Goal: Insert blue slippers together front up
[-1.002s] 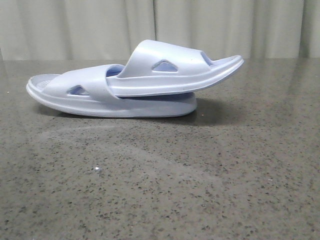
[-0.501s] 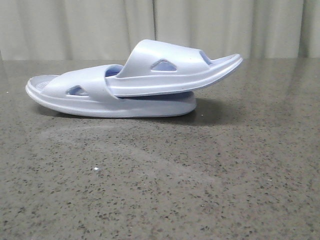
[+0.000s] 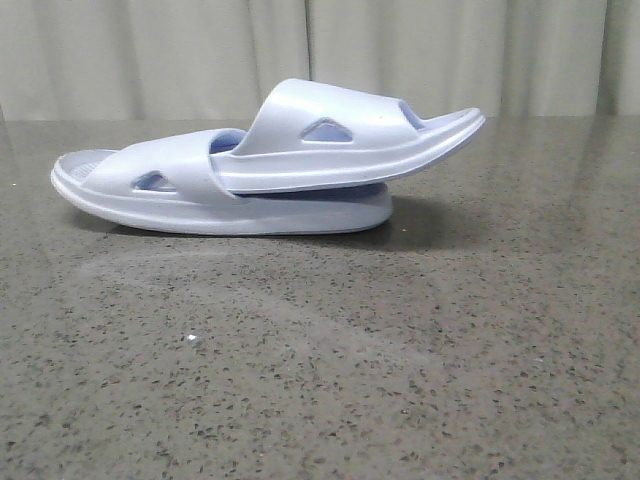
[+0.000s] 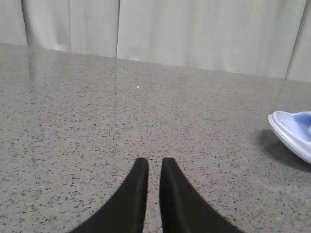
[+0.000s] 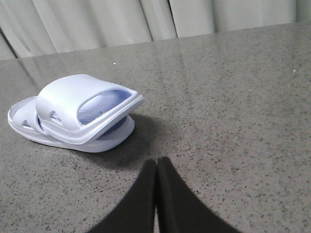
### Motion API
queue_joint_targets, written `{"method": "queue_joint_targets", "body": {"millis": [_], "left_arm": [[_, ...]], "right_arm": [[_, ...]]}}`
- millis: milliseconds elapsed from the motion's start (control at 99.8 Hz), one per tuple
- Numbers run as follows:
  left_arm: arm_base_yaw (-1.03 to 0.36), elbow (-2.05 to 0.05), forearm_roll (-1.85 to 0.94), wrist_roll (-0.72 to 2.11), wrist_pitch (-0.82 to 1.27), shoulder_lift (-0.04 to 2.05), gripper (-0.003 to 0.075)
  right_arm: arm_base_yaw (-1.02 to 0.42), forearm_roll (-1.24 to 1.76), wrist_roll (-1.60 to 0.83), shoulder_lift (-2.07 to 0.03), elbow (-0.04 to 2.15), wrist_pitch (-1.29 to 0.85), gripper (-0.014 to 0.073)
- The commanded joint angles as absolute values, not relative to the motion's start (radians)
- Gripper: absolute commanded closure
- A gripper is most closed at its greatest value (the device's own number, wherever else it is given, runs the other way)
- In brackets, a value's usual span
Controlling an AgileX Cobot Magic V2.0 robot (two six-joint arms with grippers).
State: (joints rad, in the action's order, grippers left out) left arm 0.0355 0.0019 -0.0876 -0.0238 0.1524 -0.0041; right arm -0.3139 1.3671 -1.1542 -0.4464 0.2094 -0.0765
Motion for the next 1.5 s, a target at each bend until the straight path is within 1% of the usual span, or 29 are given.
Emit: {"method": "queue_joint_targets", "body": {"millis": [0,691,842,892,1062,1162,1293,1493], "left_arm": [[0.038,0.013,-0.087,-0.023,0.080,-0.034,0.0705],[0.038,0.013,-0.087,-0.023,0.080,-0.034,0.0705],[0.038,0.013,-0.087,-0.023,0.080,-0.034,0.0705],[0.038,0.013,-0.087,-0.023,0.080,-0.034,0.0705],[0.038,0.013,-0.087,-0.023,0.080,-0.034,0.0705],[0.038,0.013,-0.087,-0.023,0.080,-0.034,0.0705],[0.038,0.013,-0.087,-0.023,0.080,-0.034,0.0705],[0.038,0.013,-0.087,-0.023,0.080,-0.034,0.0705]], "right_arm": [[-0.316,1.377,-1.170,-0.448,0.236,-0.065,0.0672],[-0.316,1.377,-1.170,-0.448,0.236,-0.063,0.0672],[-0.316,1.314,-1.164,-0.448,0.234,0.021,0.0672],[-0.316,1.197,-1.087,-0.448,0.233,0.044,0.0672],[-0.285,0.570,-0.492,-0.446,0.197,0.118,0.0672],[-0.241,0.313,-0.264,-0.426,0.152,0.125,0.0672],[-0.183,0.121,-0.114,-0.342,0.079,0.125,0.0672],[-0.092,0.089,-0.102,-0.165,-0.023,0.118,0.0672]]}}
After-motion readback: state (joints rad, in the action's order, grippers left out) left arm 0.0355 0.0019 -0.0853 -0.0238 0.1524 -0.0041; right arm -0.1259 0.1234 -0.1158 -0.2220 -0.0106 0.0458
